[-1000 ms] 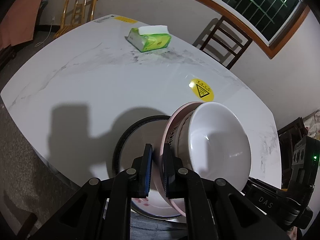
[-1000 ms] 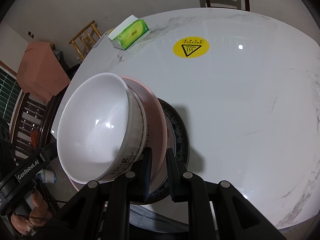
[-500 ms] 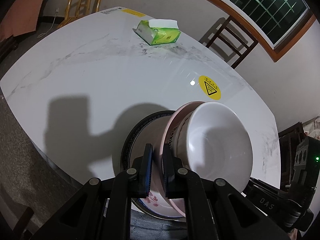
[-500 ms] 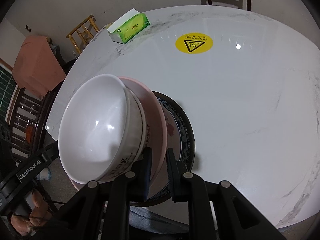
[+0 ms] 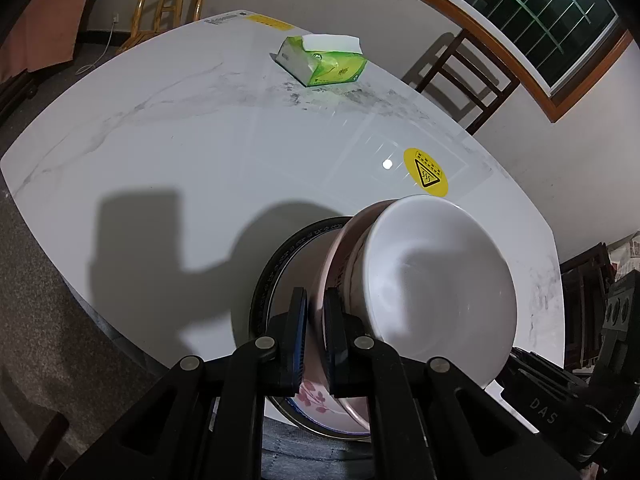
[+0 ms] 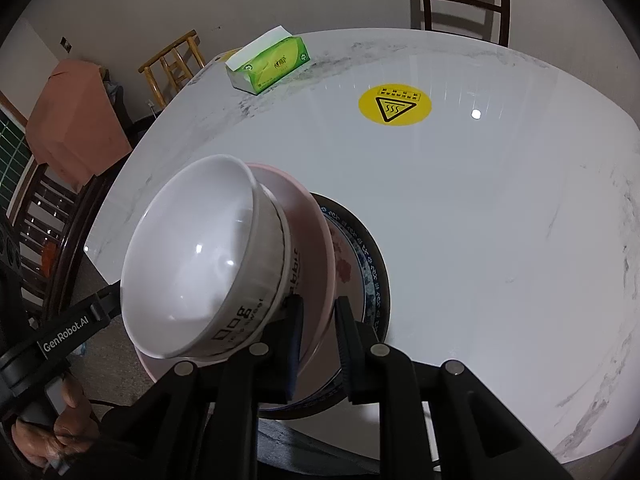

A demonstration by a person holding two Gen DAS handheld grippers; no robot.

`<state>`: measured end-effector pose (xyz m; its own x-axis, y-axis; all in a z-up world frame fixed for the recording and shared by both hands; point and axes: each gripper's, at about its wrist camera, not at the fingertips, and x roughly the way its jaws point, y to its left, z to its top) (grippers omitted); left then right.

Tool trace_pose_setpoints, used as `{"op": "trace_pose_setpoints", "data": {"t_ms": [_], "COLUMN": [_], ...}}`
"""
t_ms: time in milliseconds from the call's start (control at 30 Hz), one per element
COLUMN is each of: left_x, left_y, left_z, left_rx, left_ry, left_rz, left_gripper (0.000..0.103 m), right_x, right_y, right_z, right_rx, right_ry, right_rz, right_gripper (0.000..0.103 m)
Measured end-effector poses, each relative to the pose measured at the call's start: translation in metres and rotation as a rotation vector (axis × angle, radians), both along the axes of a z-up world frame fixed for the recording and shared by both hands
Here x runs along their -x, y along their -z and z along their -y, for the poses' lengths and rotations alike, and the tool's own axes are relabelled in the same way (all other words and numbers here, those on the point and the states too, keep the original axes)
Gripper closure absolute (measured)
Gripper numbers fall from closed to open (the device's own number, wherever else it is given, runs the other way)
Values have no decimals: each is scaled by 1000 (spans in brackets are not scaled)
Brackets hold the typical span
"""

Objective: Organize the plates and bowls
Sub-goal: 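Lower the bowl set onto the flowered plate stack with both tools, then open both tools and pull them back from the stack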

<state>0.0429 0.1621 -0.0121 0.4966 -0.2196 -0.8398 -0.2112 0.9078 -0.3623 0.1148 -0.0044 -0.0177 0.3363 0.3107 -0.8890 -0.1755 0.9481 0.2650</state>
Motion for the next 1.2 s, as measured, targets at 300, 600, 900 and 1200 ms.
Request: {"op": "trace_pose_setpoints", "data": {"t_ms": [300, 600, 900, 1200], "left_x": [0, 11, 29, 63], "left_y": [0, -10, -22, -38], "left_z": [-1, -7, -4, 7], "left_rx": [-48, -95, -137, -252], "left_ry": [-7, -6, 4, -13], "left_rz": [-3, 58, 115, 184], "left_gripper": [81, 53, 49, 42], "right_x": [2, 10, 26, 71], "right_y": [1, -2, -14, -27], "right_z": [4, 26, 39, 34], "right_rx": [16, -12, -33, 42], "right_ry": [19, 45, 33, -37], "right_rz": [8, 48, 119, 233], "right_gripper": [72, 51, 48, 36]}}
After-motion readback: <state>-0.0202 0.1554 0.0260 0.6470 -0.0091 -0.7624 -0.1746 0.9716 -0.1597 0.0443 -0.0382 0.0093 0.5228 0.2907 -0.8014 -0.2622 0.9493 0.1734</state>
